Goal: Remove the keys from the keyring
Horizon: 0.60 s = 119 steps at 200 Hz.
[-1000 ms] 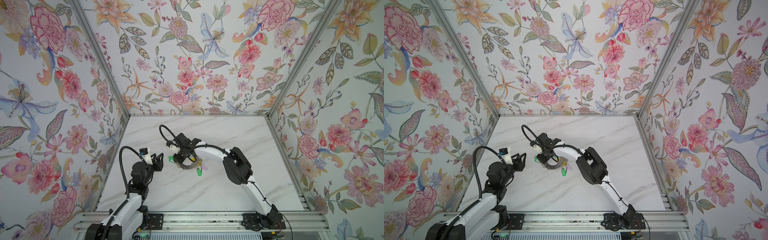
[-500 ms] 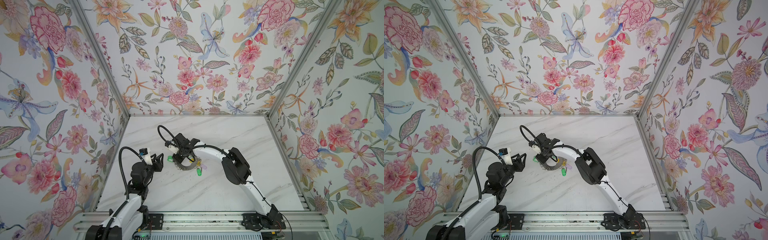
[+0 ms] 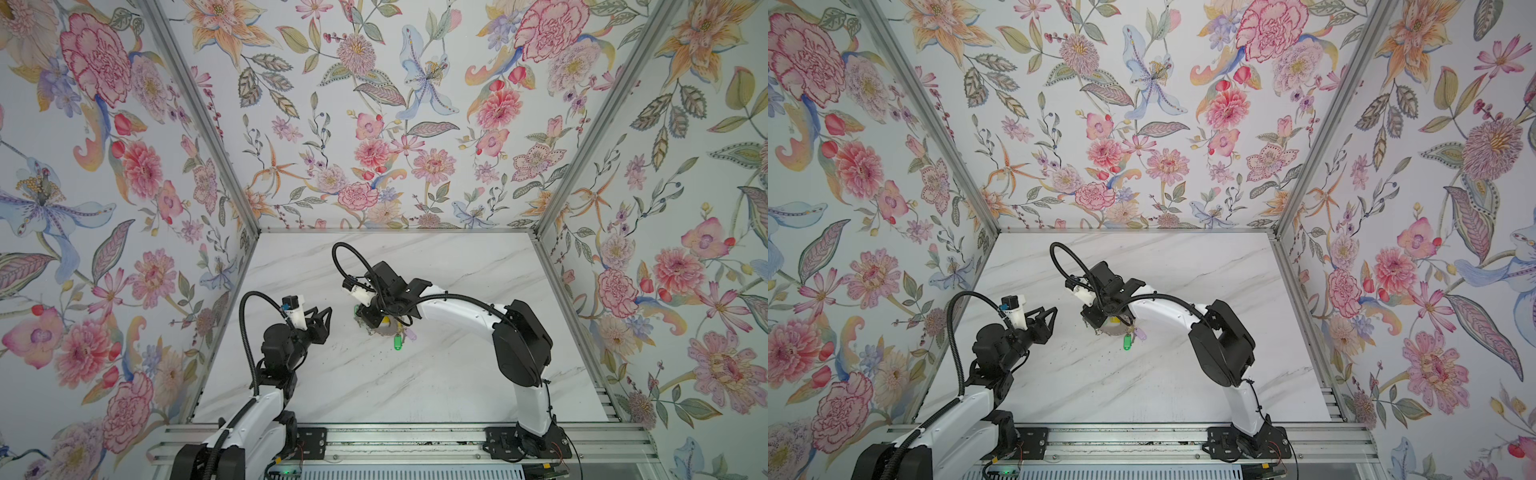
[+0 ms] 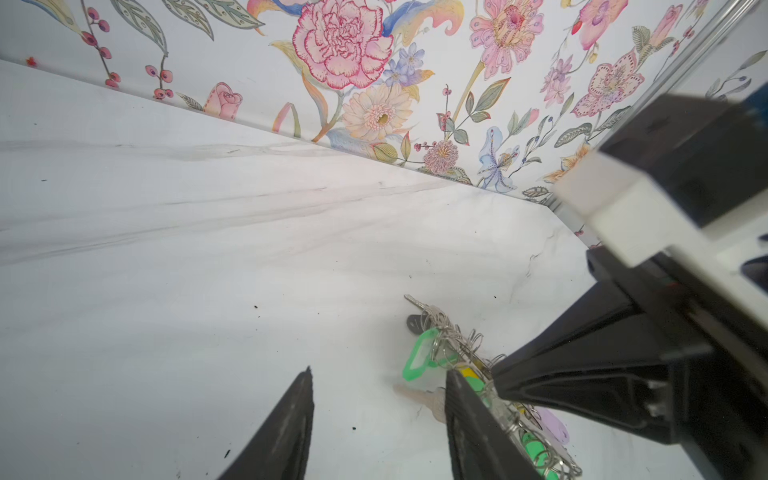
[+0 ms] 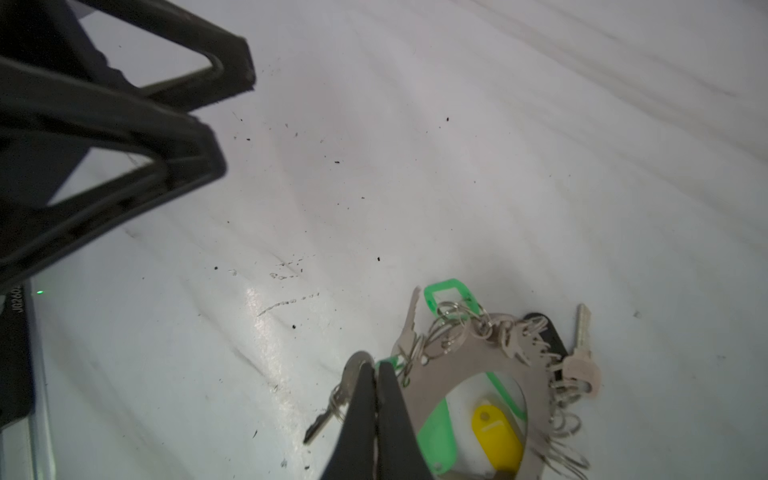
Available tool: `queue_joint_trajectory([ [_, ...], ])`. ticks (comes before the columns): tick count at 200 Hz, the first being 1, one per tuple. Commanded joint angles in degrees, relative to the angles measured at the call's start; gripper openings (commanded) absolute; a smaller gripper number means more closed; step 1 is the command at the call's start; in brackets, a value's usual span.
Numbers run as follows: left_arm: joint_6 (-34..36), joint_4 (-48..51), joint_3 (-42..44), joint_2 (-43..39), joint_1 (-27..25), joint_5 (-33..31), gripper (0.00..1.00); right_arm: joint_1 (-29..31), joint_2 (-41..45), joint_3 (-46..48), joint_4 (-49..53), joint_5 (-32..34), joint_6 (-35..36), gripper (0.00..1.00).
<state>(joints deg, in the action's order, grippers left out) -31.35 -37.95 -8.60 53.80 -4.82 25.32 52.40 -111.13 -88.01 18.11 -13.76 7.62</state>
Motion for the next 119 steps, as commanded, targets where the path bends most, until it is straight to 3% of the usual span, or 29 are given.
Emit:
queue_joint_trajectory([
  [1, -1.7, -7.2, -0.3, 1.9, 0.4, 7.6, 0.52, -1.3, 6.1, 6.2, -10.0, -4.5, 1.7, 0.0],
  [33, -3.1, -13.9, -0.9, 3.8, -1.7, 14.7, 0.48, -2.8, 11.8, 13.8, -17.7, -8.0, 0.1, 0.0],
  [74, -2.6, -18.3, -1.3, 3.6, -7.1, 16.9, 0.5, -4.8, 14.7, 17.9, -22.4, -13.1, -2.0, 0.0],
  [119, -1.4, -19.5, -1.4, 5.6, -9.7, 17.9, 0.49, -6.8, 16.6, 20.6, -26.0, -16.9, -4.3, 0.0],
])
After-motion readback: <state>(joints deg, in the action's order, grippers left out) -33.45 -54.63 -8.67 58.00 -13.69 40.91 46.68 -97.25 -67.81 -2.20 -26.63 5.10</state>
